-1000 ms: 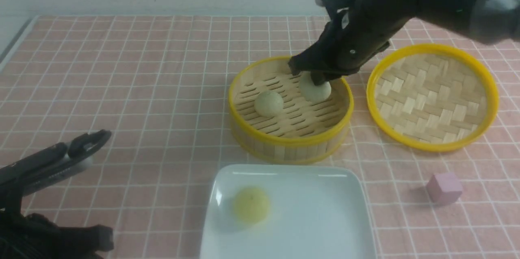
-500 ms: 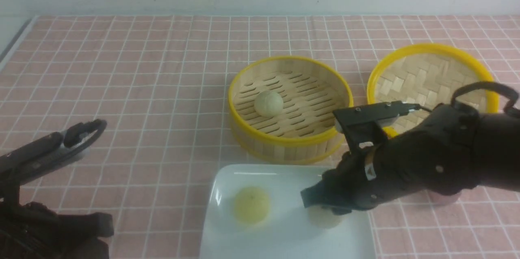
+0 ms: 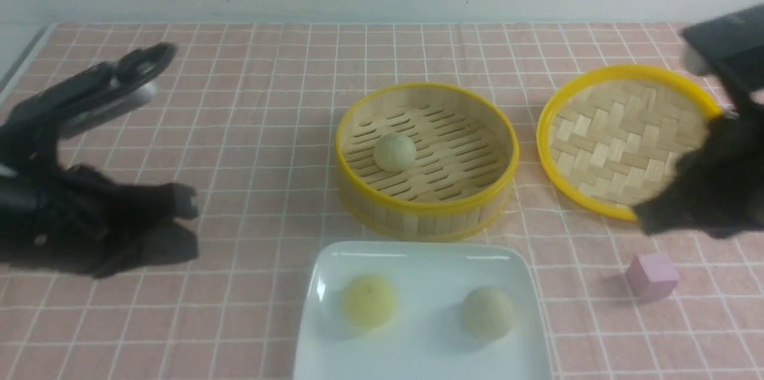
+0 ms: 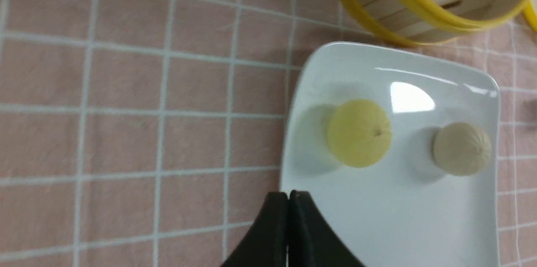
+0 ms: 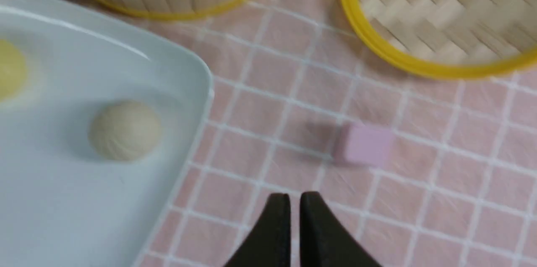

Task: Put the steamed buns into the plate on the pink tablecloth.
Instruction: 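Reach into the bamboo steamer and grasp a bun with the left gripper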

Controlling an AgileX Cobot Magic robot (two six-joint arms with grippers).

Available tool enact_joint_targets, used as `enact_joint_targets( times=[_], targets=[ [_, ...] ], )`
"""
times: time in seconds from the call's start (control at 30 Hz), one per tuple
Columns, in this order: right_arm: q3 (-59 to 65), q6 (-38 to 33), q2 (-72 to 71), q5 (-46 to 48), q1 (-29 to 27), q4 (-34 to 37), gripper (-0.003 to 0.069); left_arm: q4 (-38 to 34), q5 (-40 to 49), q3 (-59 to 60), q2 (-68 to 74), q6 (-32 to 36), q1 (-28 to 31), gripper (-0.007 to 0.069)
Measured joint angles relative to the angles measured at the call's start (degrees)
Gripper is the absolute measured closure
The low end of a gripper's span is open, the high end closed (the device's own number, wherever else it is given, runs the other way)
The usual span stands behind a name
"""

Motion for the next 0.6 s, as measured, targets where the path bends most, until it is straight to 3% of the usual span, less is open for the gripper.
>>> enact_joint_targets(
  times=[0.27,0.4,0.43,0.6],
  targets=[
    [11.3,0.0,-11.0,-0.9,-0.4,-0.7,0.067,2.5,0.7,-25.8,26.8,3.3,-13.0,0.061],
    [13.3,0.0,-11.3,-1.7,-0.4,-0.4,0.0668,8.9,1.3,-39.5,38.2,-3.3,-17.1,0.0543],
    [13.5,0.0,-11.3,-2.2,-0.4,-0.4,0.0666,12.2,1.7,-45.0,42.8,-7.5,-18.0,0.0496],
    [13.5,0.1,-11.3,-3.7,-0.4,-0.5,0.0662,21.2,4.4,-58.2,53.7,-15.1,-19.1,0.0351]
  ],
)
